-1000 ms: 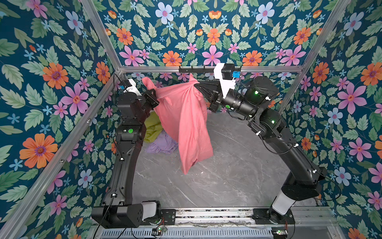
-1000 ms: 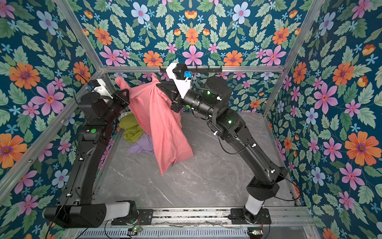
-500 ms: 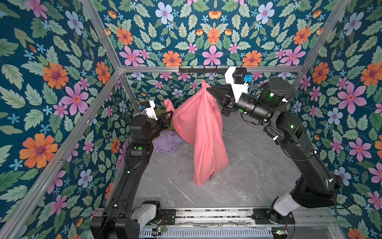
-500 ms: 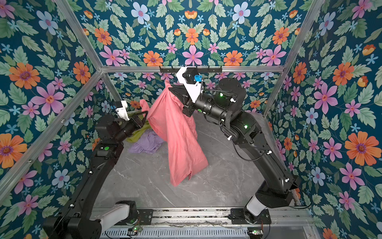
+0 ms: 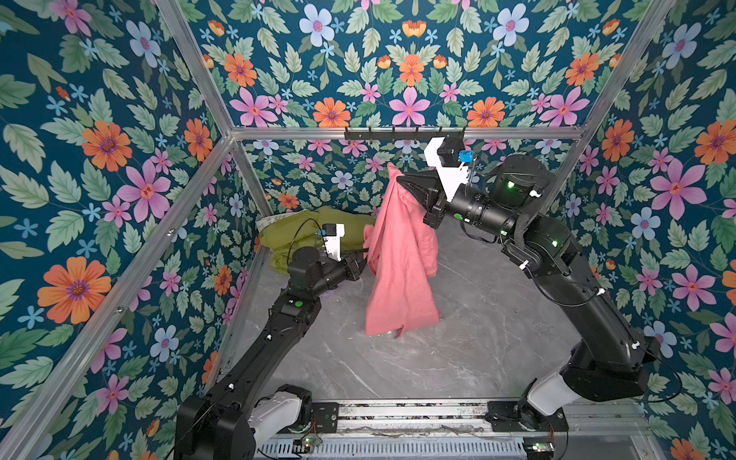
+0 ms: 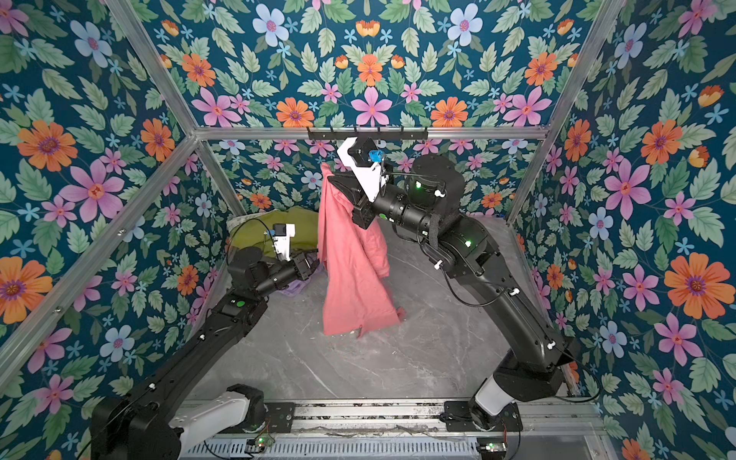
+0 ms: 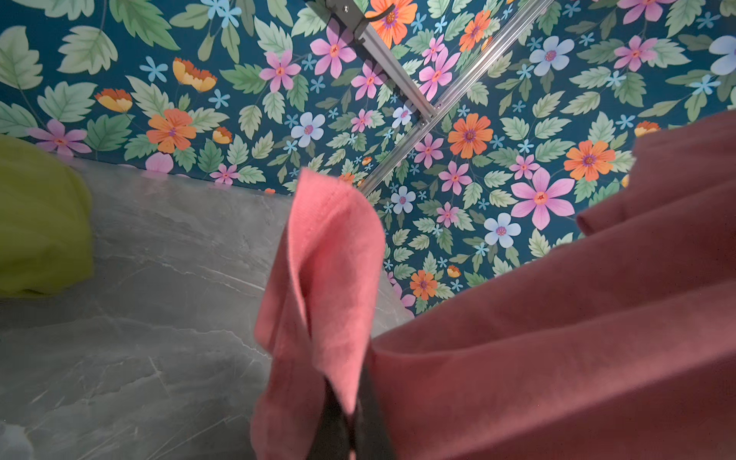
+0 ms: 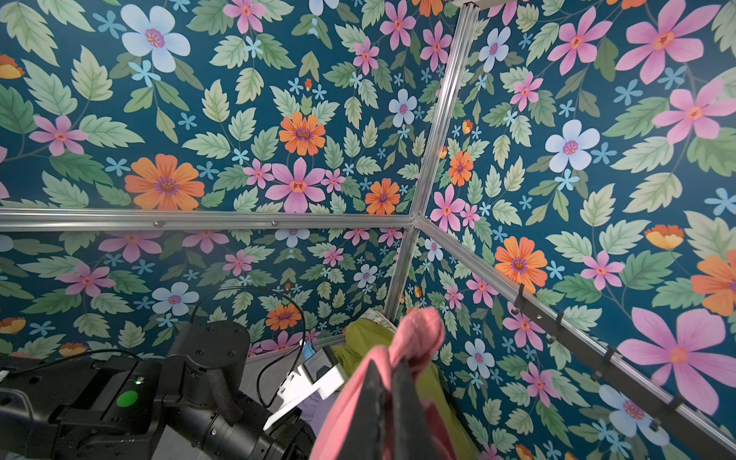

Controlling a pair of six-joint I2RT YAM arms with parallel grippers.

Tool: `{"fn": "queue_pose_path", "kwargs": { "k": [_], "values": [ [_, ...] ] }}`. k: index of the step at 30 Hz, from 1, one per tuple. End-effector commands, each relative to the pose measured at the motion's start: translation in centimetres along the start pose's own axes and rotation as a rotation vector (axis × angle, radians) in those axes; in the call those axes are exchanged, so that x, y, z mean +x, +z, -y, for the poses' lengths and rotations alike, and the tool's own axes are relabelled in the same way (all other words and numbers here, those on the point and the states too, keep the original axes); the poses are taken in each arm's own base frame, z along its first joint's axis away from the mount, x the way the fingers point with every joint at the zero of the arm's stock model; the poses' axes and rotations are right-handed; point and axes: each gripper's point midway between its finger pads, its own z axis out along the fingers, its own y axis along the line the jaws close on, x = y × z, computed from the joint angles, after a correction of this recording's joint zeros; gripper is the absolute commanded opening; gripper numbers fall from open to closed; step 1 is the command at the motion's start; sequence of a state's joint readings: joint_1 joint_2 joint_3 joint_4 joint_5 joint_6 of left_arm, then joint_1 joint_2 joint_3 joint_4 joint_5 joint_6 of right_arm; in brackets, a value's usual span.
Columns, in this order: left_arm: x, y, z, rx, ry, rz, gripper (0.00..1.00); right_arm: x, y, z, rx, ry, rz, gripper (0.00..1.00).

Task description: Pick out a specific cloth from the pile

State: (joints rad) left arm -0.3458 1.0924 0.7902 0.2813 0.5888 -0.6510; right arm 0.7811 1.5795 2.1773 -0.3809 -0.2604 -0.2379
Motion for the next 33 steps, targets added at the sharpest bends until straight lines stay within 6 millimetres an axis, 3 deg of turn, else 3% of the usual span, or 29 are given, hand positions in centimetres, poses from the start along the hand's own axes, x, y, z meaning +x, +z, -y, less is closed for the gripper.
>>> {"fn": "queue_pose_path", "kwargs": {
  "k": [1, 6, 14, 19, 28, 33],
  "values": [
    [2.0, -0.2, -2.7, -0.107, -0.016, -0.041, 0.13, -5.3, -1.1, 1.2, 0.059, -0.063, 0.195, 0.00],
    [2.2, -0.8, -3.5, -0.168, 0.012, -0.044, 0.26, -5.1, -1.0, 1.3, 0.064, -0.068, 0.187, 0.00],
    [1.9, -2.9, -3.8, -0.271, 0.122, -0.062, 0.35, -5.0, -1.4, 1.7, 0.076, -0.082, 0.180, 0.00],
    [1.4, -4.7, -2.1, -0.262, 0.220, -0.062, 0.48, -4.8, -1.7, 2.0, 0.086, -0.088, 0.169, 0.00],
    [-0.2, -8.5, 2.5, -0.191, 0.385, -0.005, 0.86, -4.5, -1.8, 1.9, 0.077, -0.085, 0.162, 0.00],
    [-0.7, -9.2, 5.1, -0.104, 0.445, 0.014, 0.89, -4.6, -1.9, 1.8, 0.071, -0.079, 0.165, 0.00]
  ]
}}
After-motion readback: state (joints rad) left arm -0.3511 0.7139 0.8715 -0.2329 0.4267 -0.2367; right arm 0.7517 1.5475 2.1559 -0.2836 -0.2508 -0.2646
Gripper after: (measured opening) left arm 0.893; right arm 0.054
